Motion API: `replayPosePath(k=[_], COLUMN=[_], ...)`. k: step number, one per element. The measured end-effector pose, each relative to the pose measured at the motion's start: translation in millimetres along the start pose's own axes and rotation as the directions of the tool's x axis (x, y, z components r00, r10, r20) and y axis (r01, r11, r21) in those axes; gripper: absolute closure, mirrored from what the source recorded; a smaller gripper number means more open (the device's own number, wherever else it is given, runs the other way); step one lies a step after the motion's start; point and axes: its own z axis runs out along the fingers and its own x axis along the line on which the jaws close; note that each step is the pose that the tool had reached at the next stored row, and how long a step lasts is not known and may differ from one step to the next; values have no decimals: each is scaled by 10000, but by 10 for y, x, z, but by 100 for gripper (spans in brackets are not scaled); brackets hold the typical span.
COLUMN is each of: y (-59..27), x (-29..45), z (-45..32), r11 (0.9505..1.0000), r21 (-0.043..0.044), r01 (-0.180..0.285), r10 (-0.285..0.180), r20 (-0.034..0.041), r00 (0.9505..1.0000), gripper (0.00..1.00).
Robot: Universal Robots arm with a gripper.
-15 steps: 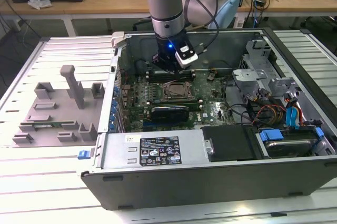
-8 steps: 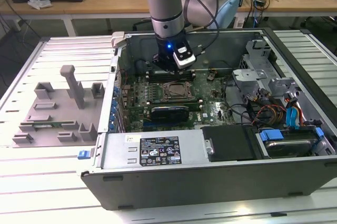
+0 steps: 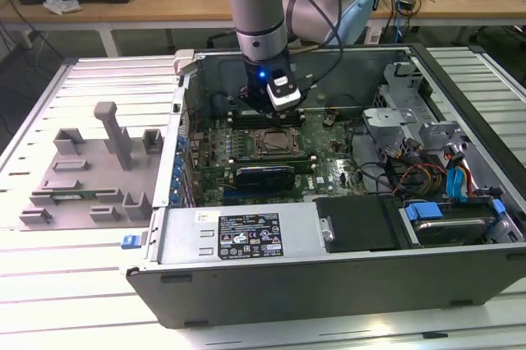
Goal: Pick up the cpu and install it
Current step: 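Install the first cpu locking lever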
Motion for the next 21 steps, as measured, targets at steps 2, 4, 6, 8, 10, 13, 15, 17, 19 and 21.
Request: replayPosePath(k=[2, 4, 6, 8, 10, 13, 15, 17, 19, 21], y=[-1, -3, -4, -4, -4, -3, -3, -1, 4, 10], x=[1, 3, 4, 5, 4, 4, 3, -3, -23, -46], z=[9, 21, 29, 33, 33, 34, 34, 36, 40, 44], r11=[9998, 9990, 9979, 9973, 9971, 9971, 9971, 9971, 9971, 9971], r21=[27, 72, 99, 110, 114, 113, 111, 109, 109, 109], r01=[-175, -446, -635, -732, -752, -754, -756, -755, -754, -754], r10=[175, 446, 634, 731, 751, 753, 755, 754, 753, 753], r20=[21, 53, 77, 89, 92, 93, 92, 92, 92, 91], r00=[9998, 9990, 9980, 9973, 9971, 9971, 9971, 9971, 9971, 9971], gripper=[89, 89, 89, 89, 89, 89, 89, 89, 89, 89])
